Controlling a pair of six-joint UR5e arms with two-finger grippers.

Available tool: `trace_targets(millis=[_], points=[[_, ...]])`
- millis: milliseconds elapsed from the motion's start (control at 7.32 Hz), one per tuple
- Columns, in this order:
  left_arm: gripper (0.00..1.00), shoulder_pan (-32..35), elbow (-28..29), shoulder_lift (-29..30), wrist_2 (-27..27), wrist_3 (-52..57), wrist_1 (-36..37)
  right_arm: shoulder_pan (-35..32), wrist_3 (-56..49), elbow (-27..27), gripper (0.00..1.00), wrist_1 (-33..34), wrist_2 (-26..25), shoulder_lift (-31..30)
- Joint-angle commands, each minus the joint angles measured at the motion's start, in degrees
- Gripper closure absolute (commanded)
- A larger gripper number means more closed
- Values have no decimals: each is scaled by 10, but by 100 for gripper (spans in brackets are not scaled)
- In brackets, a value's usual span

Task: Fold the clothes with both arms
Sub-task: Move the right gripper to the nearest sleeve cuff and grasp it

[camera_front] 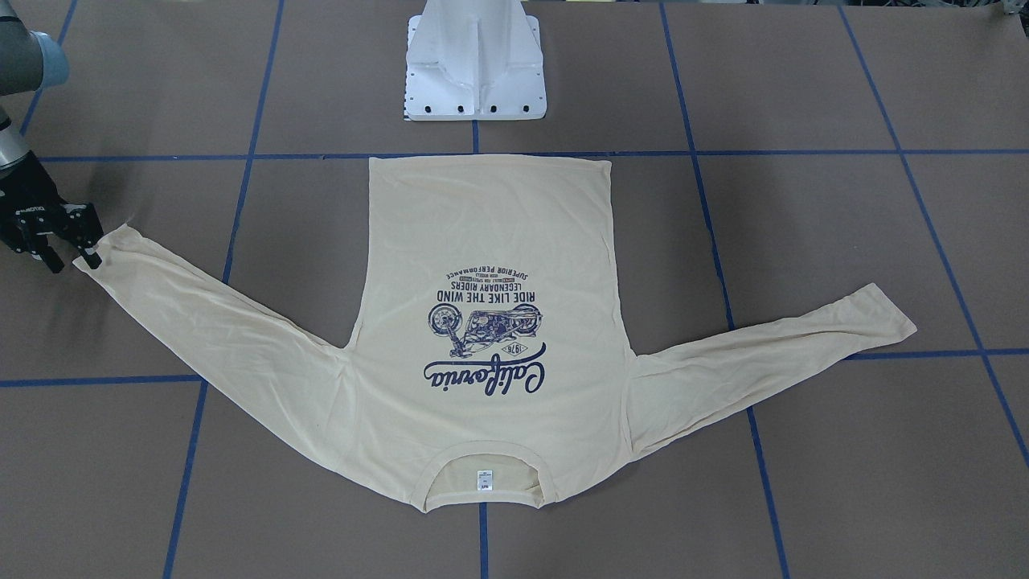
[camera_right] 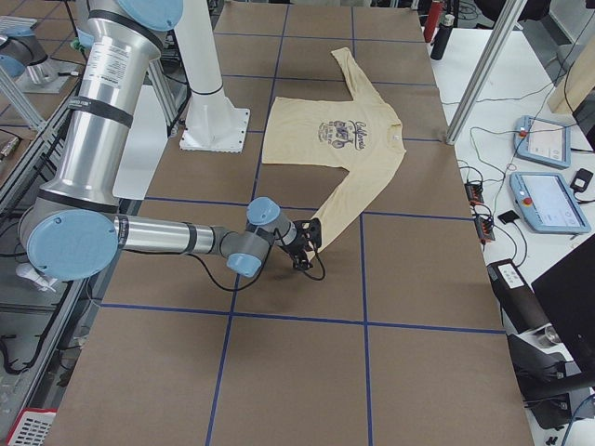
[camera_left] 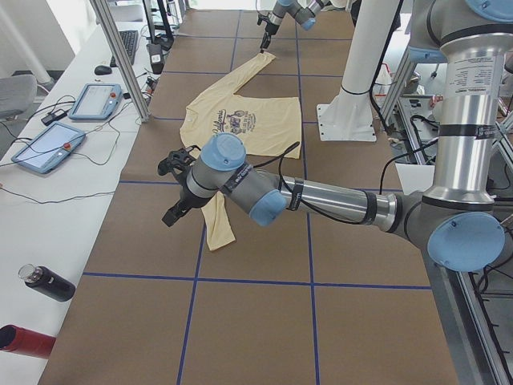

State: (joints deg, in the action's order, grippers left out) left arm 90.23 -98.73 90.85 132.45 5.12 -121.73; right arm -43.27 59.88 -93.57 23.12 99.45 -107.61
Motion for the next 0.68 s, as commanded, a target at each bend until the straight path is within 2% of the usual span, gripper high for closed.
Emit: trace_targets(millis=[0, 273, 547], points=[[0, 0, 0, -4, 0, 2, 0, 7, 0, 1, 41, 0, -7, -4], [0, 0, 0, -9, 0, 2, -7, 12, 0, 1, 44, 0, -7, -6], [0, 0, 0, -12, 0, 2, -7, 14, 1, 1, 56, 0, -8, -7]])
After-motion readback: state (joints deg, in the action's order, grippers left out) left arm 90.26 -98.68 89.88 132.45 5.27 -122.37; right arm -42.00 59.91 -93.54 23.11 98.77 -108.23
